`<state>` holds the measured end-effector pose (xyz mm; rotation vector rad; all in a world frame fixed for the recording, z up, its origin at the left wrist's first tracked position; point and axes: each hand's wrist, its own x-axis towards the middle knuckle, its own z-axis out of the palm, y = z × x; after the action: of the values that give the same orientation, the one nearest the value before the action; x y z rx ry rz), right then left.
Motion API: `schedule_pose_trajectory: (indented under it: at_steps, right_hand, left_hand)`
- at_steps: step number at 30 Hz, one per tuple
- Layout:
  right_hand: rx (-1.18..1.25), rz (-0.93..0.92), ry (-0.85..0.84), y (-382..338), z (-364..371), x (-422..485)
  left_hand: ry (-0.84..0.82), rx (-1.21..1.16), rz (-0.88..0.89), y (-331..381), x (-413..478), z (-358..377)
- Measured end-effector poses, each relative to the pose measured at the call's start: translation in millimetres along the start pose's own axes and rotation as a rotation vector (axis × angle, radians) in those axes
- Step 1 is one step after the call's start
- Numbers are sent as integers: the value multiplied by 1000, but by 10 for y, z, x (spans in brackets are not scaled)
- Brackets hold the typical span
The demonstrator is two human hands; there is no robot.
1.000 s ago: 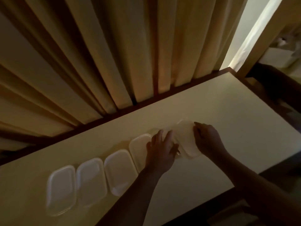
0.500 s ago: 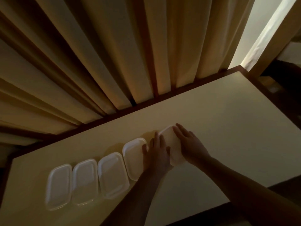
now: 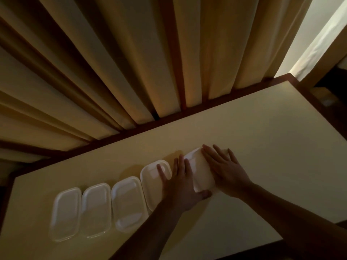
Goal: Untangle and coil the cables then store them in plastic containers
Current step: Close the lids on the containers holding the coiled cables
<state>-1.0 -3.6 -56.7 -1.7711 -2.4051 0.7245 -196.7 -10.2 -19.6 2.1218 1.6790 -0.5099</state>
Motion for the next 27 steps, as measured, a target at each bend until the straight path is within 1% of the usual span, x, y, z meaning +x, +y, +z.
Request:
schedule_pose_trajectory:
  at_steps: [2,5,9,11,14,17,20,22,27]
  right_hand:
    - [-40,0,19,8,18,0]
    - [-126,24,-13,-53,22,-13]
    - [-126,94,16,-149,32,-82]
    - [-120,102,-7,-198,19,-90]
    - [-71,130,17,-279,51,-74]
    - [-19,127,57,-364,122,-1]
    - [-35,120,66,-399,125,57]
    - [-94,90,79,-439,114,78]
    - [-271,-98,68,-589,160,119]
  left_hand:
    - [2,25,1,8,21,-10]
    - [11,46,16,-3,13,-52]
    - [39,71,32,-17,-29,-107]
    - [72,67,17,-63,-83,-90]
    - [124,40,-23,-126,-220,-43]
    - [157,22,-44,-183,-324,-60]
    - [160,-44,-83,-269,-379,-26]
    - [156,-71,-85,-345,-395,43]
    - [145,-47,-39,-459,-357,129]
